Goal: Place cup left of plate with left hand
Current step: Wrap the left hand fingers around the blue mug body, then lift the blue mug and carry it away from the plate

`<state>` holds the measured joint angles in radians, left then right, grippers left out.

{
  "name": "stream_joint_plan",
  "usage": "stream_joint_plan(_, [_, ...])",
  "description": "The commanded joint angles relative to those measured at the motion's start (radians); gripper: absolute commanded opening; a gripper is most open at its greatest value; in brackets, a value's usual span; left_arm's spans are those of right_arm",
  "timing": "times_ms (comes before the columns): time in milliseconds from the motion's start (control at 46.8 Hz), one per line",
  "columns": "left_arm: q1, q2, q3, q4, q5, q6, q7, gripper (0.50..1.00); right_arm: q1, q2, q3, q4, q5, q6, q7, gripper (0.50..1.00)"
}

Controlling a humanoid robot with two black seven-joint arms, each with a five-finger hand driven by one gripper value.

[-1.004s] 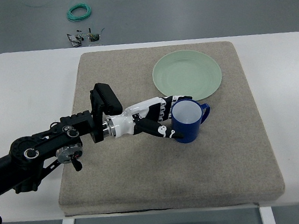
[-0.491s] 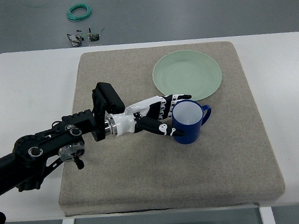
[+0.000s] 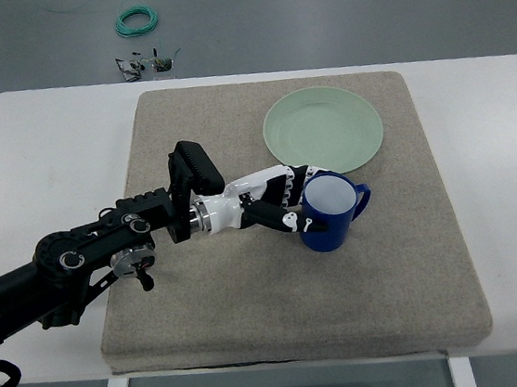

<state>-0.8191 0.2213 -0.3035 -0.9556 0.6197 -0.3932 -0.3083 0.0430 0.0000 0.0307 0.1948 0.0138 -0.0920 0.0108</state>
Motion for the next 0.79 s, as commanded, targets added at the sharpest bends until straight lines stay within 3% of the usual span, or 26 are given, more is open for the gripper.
stream_joint_plan(0, [0.0,0.0,0.001,0.001,0.0,-0.001,0.0,0.737,0.0,0.0,0.0,0.0,0.0,0.0,0.0,0.934])
stream_joint_plan(85, [0.0,0.0,0.001,0.006,0.0,-0.003,0.0,0.669,0.0,0.0,0.0,0.0,0.0,0.0,0.0,0.934])
stream_joint_plan(278, [-0.002,0.0,-0.006,0.008,-0.002,0.005,0.0,0.591,0.0,0.0,0.0,0.0,0.0,0.0,0.0,0.934])
stream_joint_plan(448, [-0.003,0.0,-0.02,0.006,-0.015,0.031,0.0,0.591,0.0,0.0,0.0,0.0,0.0,0.0,0.0,0.934])
stream_joint_plan(769, [-0.015,0.015,-0.183,0.008,-0.014,0.155,0.0,0.591,0.0,0.0,0.0,0.0,0.0,0.0,0.0,0.934])
